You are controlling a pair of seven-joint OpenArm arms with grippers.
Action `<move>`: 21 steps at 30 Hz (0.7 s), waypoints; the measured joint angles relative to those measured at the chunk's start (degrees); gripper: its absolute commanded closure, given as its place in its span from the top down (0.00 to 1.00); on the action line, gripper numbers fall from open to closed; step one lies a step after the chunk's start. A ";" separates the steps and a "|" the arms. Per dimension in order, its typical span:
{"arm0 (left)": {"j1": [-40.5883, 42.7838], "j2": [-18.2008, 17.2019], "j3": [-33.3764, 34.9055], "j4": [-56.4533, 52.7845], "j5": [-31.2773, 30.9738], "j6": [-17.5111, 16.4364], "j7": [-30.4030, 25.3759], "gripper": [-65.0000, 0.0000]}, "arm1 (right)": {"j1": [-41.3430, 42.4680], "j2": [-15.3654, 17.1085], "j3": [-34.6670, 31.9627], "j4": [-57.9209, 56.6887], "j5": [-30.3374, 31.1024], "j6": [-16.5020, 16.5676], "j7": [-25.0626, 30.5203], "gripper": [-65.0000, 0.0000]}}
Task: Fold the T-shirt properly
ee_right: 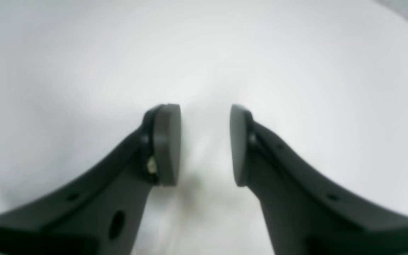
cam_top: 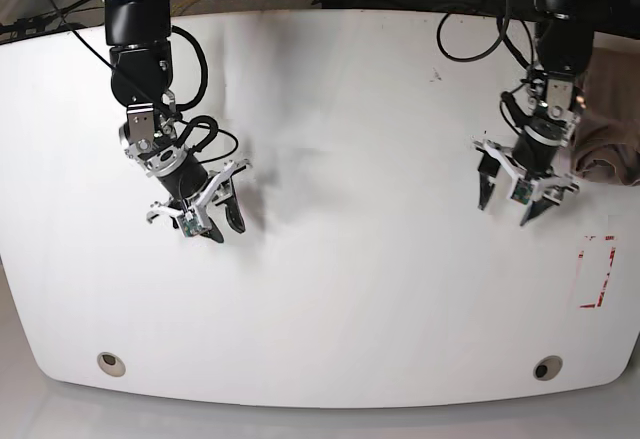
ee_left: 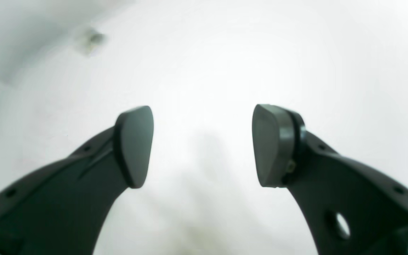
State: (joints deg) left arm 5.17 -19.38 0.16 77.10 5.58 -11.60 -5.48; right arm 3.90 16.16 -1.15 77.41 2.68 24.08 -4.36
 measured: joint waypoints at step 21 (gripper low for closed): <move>29.92 10.36 2.03 18.32 3.87 9.16 -10.64 0.62 | -31.34 -2.34 15.17 9.18 5.49 -6.08 17.09 0.33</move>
State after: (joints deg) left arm 35.09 -9.02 2.20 95.42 9.45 -2.44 -16.12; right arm -27.44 13.82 14.02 86.59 8.16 18.00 12.73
